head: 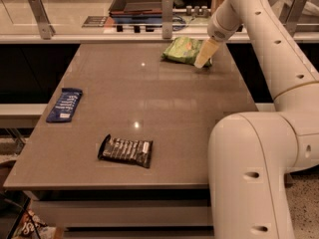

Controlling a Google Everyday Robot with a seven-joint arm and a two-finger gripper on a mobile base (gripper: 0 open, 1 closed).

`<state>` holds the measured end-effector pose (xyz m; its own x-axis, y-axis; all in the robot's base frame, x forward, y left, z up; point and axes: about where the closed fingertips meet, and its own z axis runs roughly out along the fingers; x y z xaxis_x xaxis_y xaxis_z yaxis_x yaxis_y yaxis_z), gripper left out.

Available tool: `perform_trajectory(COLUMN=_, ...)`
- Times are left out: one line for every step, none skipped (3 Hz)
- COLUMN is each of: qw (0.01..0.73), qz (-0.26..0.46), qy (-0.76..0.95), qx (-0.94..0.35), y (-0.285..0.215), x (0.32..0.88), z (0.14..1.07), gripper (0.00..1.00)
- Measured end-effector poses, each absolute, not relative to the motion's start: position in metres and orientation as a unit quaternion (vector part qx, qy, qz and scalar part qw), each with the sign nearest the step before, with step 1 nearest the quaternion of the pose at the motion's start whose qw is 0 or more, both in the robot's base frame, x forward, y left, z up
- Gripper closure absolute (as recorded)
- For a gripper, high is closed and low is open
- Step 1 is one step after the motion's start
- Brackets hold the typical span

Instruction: Move green jalapeno chip bag near rxbar blueberry

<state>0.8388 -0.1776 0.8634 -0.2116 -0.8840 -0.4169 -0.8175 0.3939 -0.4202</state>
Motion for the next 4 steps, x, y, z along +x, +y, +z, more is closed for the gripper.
perform_trajectory(qw=0.295, qz=-0.043, qy=0.781, qx=-0.549, y=-0.175, x=0.842, z=0.848, gripper=0.0)
perform_trajectory(qw=0.285, qz=-0.032, qy=0.784, qx=-0.551, y=-0.172, x=0.842, z=0.835, gripper=0.0)
perform_trajectory(qw=0.284, qz=-0.031, qy=0.784, qx=-0.552, y=-0.17, x=0.843, z=0.832, gripper=0.18)
perform_trajectory(qw=0.284, qz=-0.031, qy=0.784, qx=-0.552, y=-0.17, x=0.843, z=0.835, gripper=0.4)
